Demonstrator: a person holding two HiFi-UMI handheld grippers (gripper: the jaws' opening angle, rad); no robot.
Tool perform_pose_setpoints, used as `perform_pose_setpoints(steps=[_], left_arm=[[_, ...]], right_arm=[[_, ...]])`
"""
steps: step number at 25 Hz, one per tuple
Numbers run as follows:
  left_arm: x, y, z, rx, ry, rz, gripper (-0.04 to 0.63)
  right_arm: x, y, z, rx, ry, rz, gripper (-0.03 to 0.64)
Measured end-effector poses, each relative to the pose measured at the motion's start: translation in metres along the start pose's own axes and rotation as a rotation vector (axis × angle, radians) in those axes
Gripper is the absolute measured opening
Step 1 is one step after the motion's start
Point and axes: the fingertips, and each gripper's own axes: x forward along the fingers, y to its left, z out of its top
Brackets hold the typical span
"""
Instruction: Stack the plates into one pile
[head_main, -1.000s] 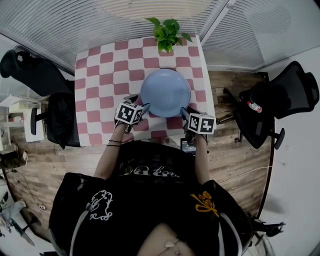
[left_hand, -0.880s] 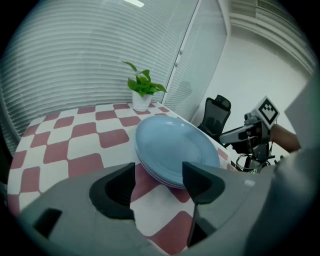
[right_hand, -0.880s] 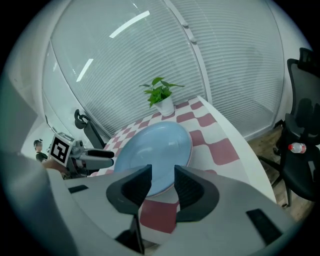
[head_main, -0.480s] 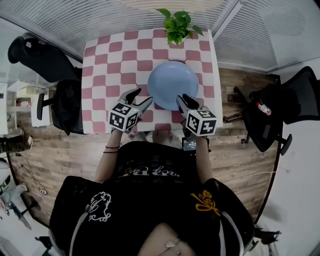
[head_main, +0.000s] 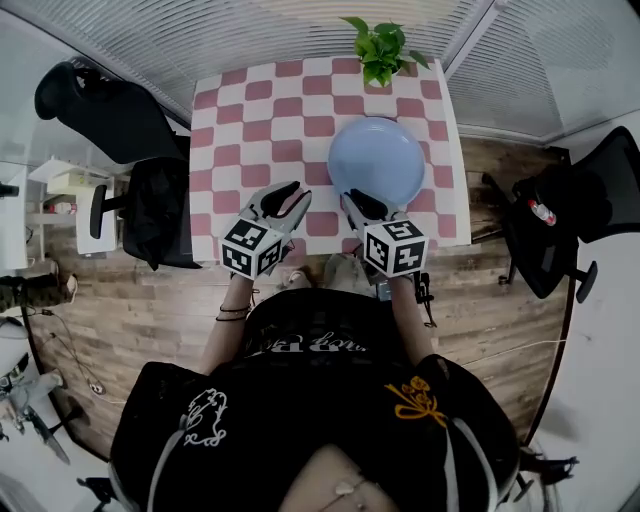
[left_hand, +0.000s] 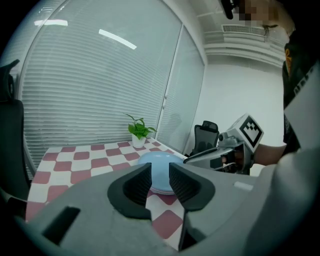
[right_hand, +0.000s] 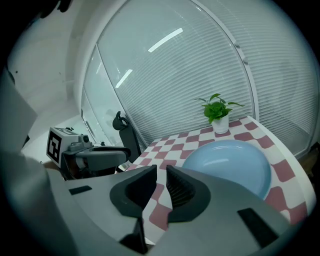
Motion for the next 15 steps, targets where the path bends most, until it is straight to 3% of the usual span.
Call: perform_pose_setpoints(steps=[6,11,15], left_arm=[[-0.071,0.000,-0.011,0.005,-0.071,-0.073,0.120],[-0.117,-0.009,-0.029,0.047,-0.071,-0.148,0.120],[-0.143,-0.019,-0.047,0.040,-0.071,-0.206,0.120]], right_arm=[[0.005,0.077,-0.018,-0.038,-0.034,-0.002,0.058],[-0.004,0.131,-0.044,-0.043,-0.056,-0.034,0.057],[-0.015,0.163,-0.068,-0.050,-0.052,-0.062,0.057]])
